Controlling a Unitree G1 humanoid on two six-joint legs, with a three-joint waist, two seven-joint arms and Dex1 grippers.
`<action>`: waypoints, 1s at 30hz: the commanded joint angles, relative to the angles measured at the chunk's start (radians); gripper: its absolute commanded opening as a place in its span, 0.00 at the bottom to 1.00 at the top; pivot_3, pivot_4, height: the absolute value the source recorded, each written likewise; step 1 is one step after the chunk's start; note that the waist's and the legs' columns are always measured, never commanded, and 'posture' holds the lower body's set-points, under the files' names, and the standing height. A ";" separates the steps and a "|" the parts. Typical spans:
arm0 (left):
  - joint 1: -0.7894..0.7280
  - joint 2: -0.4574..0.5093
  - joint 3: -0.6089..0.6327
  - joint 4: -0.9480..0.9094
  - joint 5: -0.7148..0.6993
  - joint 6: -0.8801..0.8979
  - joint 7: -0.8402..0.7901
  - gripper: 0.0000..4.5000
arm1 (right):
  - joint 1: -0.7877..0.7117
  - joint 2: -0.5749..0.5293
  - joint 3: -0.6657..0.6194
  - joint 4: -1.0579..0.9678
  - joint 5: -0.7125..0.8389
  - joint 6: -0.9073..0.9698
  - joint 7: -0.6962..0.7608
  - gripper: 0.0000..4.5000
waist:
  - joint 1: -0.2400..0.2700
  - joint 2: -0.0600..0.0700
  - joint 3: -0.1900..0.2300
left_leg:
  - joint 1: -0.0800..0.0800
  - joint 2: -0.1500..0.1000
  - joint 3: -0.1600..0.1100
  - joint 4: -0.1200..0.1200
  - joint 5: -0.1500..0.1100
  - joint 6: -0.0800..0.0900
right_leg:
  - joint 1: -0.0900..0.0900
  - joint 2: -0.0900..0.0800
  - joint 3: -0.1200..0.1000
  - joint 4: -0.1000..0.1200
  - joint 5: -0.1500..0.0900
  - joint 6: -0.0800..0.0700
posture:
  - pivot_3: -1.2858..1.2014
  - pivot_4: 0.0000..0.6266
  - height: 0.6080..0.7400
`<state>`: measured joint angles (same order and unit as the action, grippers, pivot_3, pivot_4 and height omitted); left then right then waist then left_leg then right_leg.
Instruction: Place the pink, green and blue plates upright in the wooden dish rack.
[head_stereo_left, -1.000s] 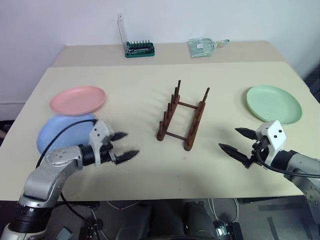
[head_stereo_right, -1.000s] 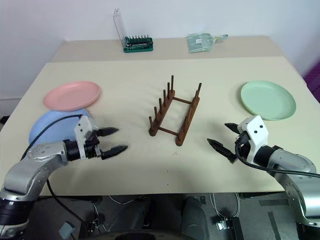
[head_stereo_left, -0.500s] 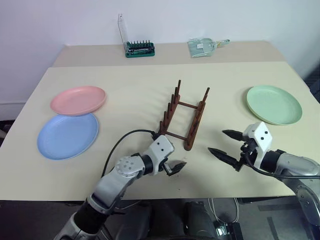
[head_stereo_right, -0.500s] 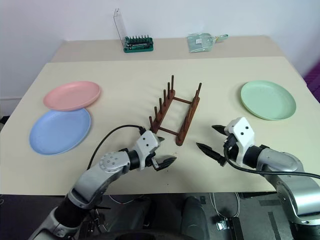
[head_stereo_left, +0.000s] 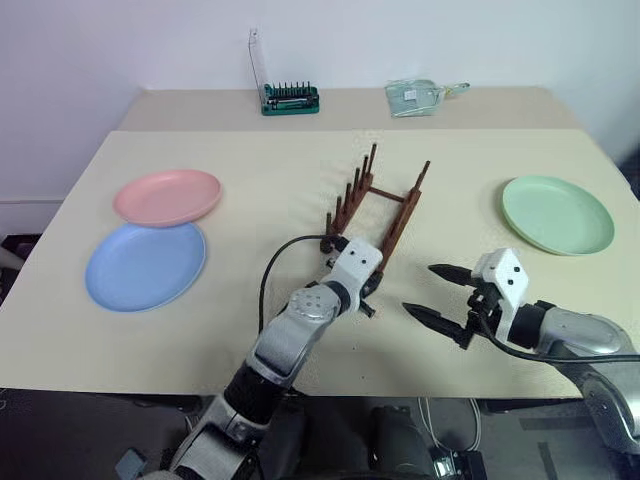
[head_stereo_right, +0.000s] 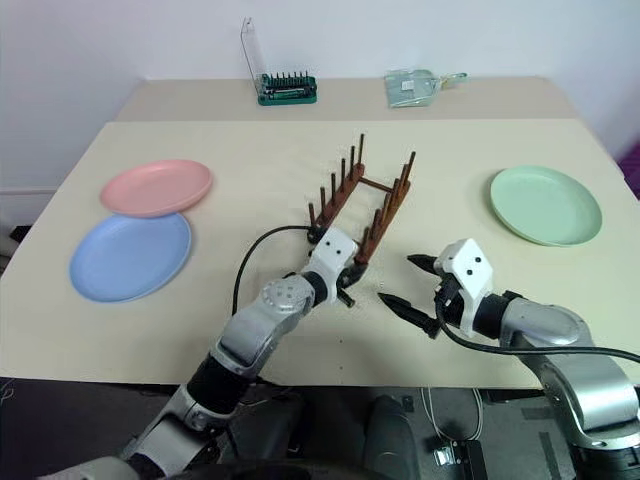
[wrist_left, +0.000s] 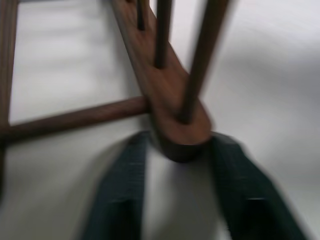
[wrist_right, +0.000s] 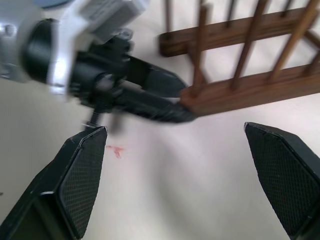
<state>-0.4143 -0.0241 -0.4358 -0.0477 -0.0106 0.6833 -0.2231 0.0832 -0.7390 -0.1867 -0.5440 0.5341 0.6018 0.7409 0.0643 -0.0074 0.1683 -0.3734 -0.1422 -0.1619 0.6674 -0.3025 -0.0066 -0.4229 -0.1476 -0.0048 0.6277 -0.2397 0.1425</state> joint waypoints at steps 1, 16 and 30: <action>0.001 0.020 0.040 0.030 0.026 0.004 0.019 0.16 | 0.012 0.008 -0.011 -0.032 0.001 -0.020 -0.007 1.00 | -0.001 0.000 0.000 | 0.000 0.000 0.000 0.000 0.000 0.000 | 0.000 0.000 0.000 0.000 0.000 0.000 | 0.52 0.24 1.00; -0.192 0.401 0.030 0.274 -0.131 -0.593 -0.854 0.16 | 0.178 -0.028 -0.035 -0.096 -0.058 -0.058 -0.003 1.00 | -0.002 0.000 0.000 | -0.002 -0.001 0.000 0.000 0.000 0.000 | -0.002 0.000 0.001 -0.001 0.000 0.000 | 0.52 0.24 1.00; -0.485 0.281 0.061 0.885 -0.060 -0.880 -1.083 0.48 | 0.334 0.037 -0.110 -0.211 -0.077 -0.069 -0.092 1.00 | -0.003 -0.001 0.001 | -0.002 -0.001 0.000 0.000 -0.001 0.002 | -0.001 0.000 0.000 -0.003 0.000 0.001 | 0.52 0.24 1.00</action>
<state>-0.8721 0.2611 -0.4023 0.8230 -0.0734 -0.1749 -1.2913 0.4088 -0.7119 -0.2661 -0.7086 0.4548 0.5518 0.6555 0.0609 -0.0086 0.1692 -0.3753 -0.1430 -0.1615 0.6672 -0.3034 -0.0045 -0.4243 -0.1475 -0.0046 0.6245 -0.2391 0.1431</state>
